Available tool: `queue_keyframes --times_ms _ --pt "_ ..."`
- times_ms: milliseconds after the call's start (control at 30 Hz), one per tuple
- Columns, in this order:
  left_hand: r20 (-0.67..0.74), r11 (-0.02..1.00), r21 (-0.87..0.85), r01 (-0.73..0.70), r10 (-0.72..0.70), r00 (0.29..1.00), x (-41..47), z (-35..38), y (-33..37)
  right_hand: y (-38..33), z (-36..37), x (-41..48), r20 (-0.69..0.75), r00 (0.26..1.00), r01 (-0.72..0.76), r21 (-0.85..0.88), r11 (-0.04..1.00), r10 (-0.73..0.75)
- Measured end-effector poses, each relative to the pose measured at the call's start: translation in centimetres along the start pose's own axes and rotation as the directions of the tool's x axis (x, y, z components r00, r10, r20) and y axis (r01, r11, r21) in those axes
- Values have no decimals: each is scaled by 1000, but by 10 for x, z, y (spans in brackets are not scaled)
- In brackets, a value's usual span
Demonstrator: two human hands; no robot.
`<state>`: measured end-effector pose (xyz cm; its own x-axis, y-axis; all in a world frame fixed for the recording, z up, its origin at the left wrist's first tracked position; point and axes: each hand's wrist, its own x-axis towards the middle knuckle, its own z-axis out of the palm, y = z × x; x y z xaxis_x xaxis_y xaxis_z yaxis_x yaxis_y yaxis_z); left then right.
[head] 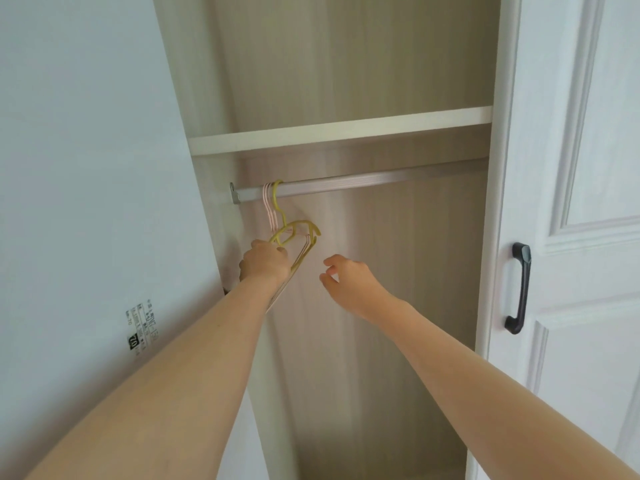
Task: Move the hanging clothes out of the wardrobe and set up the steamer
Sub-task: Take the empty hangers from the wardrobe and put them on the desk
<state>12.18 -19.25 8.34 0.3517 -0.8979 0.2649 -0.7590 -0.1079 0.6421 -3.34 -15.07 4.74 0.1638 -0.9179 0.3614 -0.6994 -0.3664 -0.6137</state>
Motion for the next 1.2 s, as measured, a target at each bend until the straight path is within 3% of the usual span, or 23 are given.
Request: queue_keyframes --times_ms 300,500,633,833,1067,1200 --pt "66 928 -329 177 -164 984 -1 -6 4 -23 4 32 49 987 -161 250 955 154" --pt "209 687 -652 320 -243 947 -9 -5 0 -30 9 42 147 956 -294 397 870 256" --pt "277 669 -668 326 -183 943 -11 -2 1 -33 13 46 157 950 -313 448 837 271" --pt "347 624 -686 375 -172 922 -10 8 -4 -31 17 50 145 955 -296 369 881 260" --pt "310 589 -717 374 -212 927 -4 14 -6 -26 23 55 117 955 -298 354 887 274" --pt "338 444 -795 412 -240 910 -2 13 -6 -26 18 56 90 944 -330 338 882 318"
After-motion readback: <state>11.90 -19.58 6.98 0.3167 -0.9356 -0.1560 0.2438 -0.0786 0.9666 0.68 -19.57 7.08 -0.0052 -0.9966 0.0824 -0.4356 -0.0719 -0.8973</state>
